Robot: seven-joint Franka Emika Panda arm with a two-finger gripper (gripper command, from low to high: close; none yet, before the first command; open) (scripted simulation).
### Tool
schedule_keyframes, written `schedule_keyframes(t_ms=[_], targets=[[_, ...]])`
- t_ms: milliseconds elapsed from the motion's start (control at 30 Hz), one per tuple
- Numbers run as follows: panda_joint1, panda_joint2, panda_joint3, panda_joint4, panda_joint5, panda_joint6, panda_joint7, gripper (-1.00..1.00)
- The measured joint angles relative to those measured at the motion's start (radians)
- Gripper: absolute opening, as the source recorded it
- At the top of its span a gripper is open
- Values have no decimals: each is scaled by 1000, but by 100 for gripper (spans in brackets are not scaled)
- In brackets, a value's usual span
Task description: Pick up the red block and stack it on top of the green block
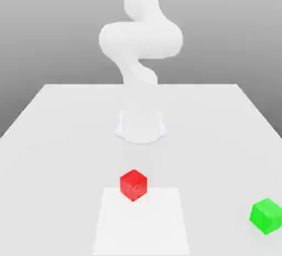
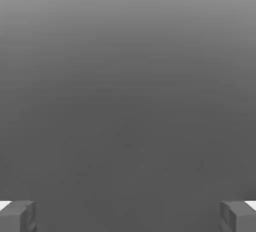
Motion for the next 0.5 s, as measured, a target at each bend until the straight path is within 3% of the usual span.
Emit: schedule_keyframes(t_ms=[500], targets=[[-143, 441, 125, -513, 66, 370, 502, 0]])
